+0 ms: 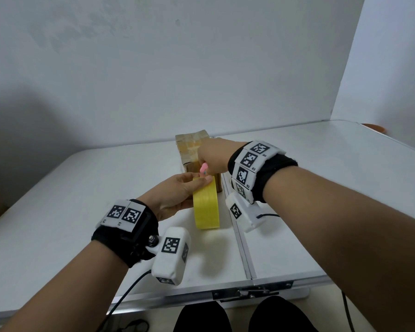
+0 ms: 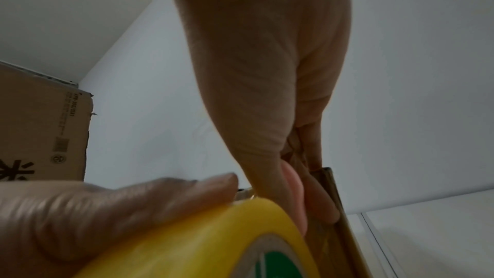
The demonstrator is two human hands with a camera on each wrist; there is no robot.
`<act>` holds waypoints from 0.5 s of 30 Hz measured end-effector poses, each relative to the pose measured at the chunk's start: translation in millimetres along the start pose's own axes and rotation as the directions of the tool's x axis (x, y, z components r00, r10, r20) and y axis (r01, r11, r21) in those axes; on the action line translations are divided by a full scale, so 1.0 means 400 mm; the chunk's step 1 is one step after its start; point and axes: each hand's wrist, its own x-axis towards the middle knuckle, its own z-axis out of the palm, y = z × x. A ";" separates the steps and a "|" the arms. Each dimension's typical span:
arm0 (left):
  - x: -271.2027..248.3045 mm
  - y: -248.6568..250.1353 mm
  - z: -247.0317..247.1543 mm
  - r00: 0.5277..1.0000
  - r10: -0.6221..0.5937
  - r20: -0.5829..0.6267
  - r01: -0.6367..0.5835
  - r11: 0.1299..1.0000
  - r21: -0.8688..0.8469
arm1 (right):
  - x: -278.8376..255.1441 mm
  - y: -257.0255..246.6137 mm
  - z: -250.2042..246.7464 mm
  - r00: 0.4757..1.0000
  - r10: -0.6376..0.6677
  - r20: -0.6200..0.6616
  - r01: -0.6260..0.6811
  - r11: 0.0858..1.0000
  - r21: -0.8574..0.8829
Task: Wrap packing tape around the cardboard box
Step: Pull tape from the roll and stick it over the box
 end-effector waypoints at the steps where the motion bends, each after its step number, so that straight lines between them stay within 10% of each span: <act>1: 0.000 0.001 0.000 1.000 -0.001 0.004 0.001 1.000 0.000 | 0.002 -0.002 0.001 1.000 0.007 -0.010 -0.007 1.000 -0.012; 15: 0.025 -0.002 -0.016 0.999 -0.022 -0.028 0.024 0.998 0.053 | -0.046 0.080 0.064 0.992 0.077 -0.101 -0.055 0.978 0.203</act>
